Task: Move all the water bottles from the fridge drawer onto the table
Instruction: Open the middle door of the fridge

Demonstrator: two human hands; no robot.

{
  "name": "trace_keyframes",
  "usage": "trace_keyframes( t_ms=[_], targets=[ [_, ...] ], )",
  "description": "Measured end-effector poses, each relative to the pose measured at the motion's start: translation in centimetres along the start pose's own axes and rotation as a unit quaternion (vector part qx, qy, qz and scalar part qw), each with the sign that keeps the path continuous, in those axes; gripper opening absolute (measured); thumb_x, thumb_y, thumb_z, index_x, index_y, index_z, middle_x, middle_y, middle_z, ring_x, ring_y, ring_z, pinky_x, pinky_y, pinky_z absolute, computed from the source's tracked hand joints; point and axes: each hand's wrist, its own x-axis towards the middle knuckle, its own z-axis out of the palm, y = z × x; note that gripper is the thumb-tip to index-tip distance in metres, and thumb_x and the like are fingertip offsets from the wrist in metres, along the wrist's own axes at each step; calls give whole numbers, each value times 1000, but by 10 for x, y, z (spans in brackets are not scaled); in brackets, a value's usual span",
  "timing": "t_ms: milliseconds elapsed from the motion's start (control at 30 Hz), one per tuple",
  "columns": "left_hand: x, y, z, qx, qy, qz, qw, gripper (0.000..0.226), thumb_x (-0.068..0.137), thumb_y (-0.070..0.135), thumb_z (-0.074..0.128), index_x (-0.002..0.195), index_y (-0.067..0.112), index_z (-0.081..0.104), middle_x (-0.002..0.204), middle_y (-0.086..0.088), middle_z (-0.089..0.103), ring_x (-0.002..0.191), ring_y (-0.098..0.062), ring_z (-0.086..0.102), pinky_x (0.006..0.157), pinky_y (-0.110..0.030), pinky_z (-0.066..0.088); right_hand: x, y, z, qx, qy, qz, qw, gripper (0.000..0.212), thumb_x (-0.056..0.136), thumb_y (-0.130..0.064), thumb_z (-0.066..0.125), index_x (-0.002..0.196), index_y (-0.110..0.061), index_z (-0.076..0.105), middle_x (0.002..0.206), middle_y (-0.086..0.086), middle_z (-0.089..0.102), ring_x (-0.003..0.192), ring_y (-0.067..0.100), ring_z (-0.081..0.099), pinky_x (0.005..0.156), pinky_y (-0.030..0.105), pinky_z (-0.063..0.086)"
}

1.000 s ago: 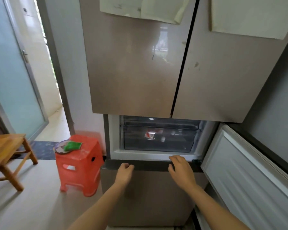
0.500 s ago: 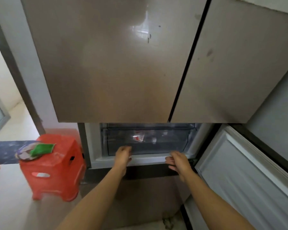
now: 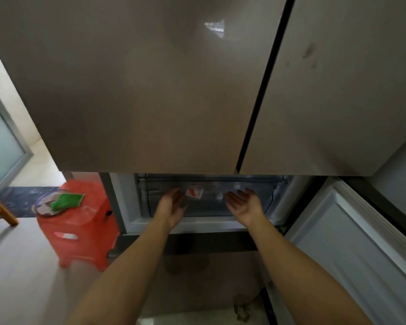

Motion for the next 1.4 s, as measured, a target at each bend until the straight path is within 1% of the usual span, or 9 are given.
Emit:
trace_keyframes(
  t_ms=[133,300,533,800,933,1067,1167,1267,1400],
  targets=[
    [12,4,1,-111,17,28,993,34,94,12,40,62,13,50,45,-3,56,56,-17,47,52,-26,40,10,-8,6,55,-3,-10,998,29,98,-24,40,113,-2,50,102,17,53,115,34,51,101,39,37],
    [18,-1,5,-166,-63,47,983,67,90,5,31,24,12,36,26,-2,32,26,-10,33,34,-13,26,10,-11,9,54,13,-7,998,47,98,-20,39,138,2,31,143,24,37,132,35,39,108,39,34],
    [17,-1,5,-145,-39,51,987,67,93,7,32,27,14,38,29,0,35,27,-10,35,35,-13,30,10,-12,10,36,44,-12,998,17,96,-16,43,94,-1,49,146,26,31,135,37,34,109,39,33],
    [21,2,18,-70,67,62,993,34,98,15,39,64,15,41,32,5,49,28,-5,47,35,-15,42,10,-20,8,82,25,-11,996,48,96,-20,44,139,-5,30,144,22,33,133,35,36,103,39,33],
    [25,7,22,-28,76,59,995,35,98,11,40,64,18,42,40,3,49,33,-6,47,43,-10,43,11,-18,3,50,18,-10,999,17,93,-22,47,103,-10,52,99,19,57,98,29,57,97,37,39],
    [31,10,17,-3,103,50,993,29,96,9,43,68,11,46,61,-4,49,45,-10,53,39,-15,46,27,-16,-1,11,8,-7,1000,47,96,-26,41,50,-19,45,34,2,42,35,14,38,51,27,31],
    [34,7,16,30,116,51,992,32,97,9,40,66,9,44,51,-7,49,27,-5,46,31,-14,38,33,-13,6,-19,17,-17,1000,23,99,-32,40,107,-16,54,93,14,67,77,18,65,81,33,46],
    [34,4,15,48,134,61,988,34,96,17,45,63,12,41,41,-2,48,23,-5,38,27,-13,32,34,-12,6,6,34,-19,999,48,98,-30,40,142,-13,30,144,20,37,131,34,41,107,38,35],
    [25,-3,12,-1,159,44,986,21,97,11,41,112,7,55,127,-12,54,92,-15,63,58,-12,51,27,-7,-4,11,30,-4,999,53,92,-37,51,140,-19,36,132,19,48,129,32,43,76,34,46]
  ],
)
